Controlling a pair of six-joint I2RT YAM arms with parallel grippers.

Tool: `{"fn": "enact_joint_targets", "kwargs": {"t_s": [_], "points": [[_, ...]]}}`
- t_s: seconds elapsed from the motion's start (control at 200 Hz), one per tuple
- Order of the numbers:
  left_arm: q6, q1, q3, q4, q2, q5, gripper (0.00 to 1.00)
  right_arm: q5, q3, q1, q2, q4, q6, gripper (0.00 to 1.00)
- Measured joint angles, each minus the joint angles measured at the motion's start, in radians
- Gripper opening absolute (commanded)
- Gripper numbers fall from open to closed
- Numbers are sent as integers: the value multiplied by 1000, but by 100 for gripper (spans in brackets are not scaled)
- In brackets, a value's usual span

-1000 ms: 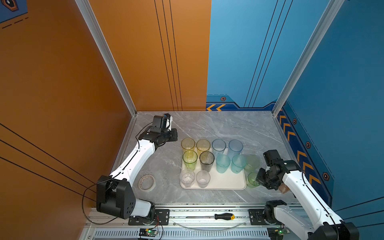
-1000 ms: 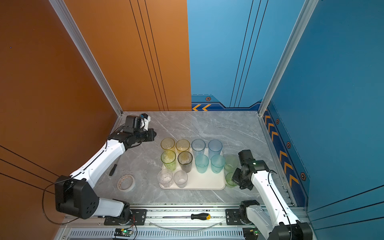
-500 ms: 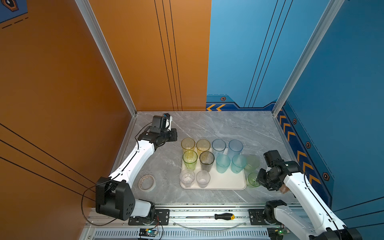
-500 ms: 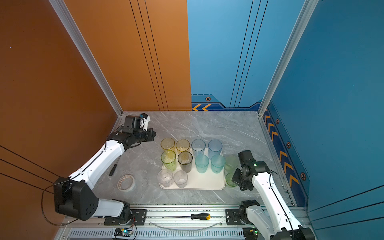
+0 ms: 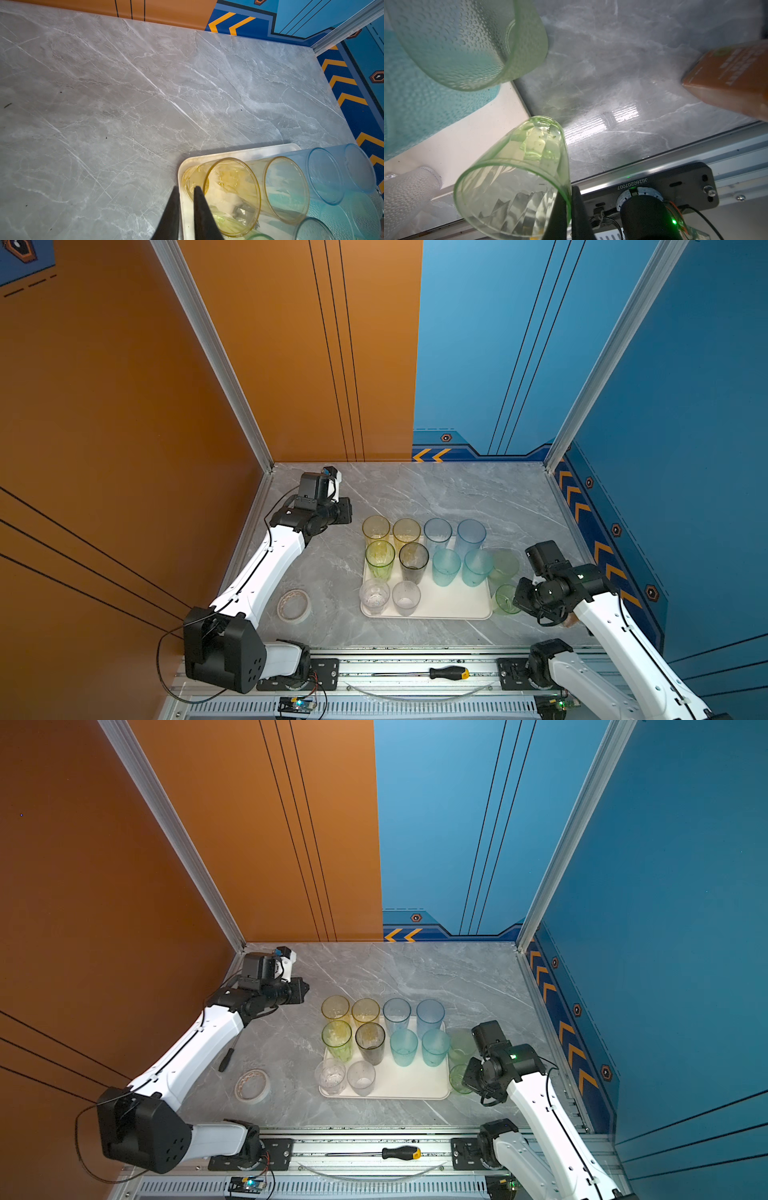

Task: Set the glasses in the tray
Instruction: 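Lift the green glass with the right gripper and carry it over the tray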

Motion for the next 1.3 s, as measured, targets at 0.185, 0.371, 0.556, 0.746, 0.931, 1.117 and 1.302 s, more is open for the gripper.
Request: {"fn": "enact_joint_targets", "kwargs": {"t_s": [0.185,0.371,0.556,0.746,0.931,1.117,1.302], "points": [[0,0,-10,-2,-6,0,16,17,9,68,-14,-22,37,0],[0,0,-10,-2,-12,0,16,42,31,168,-10,-38,87,0],[0,0,-11,-2,-13,0,16,80,75,273,31,-44,135,0],[0,1,-11,-3,-14,0,16,102,103,363,93,-41,169,0],[0,1,-11,-6,-25,0,16,112,139,460,187,-17,187,0],[0,1,-13,-13,-42,0,16,113,190,543,284,30,187,0],[0,1,-23,-18,-55,0,16,109,235,589,381,83,180,0]]}}
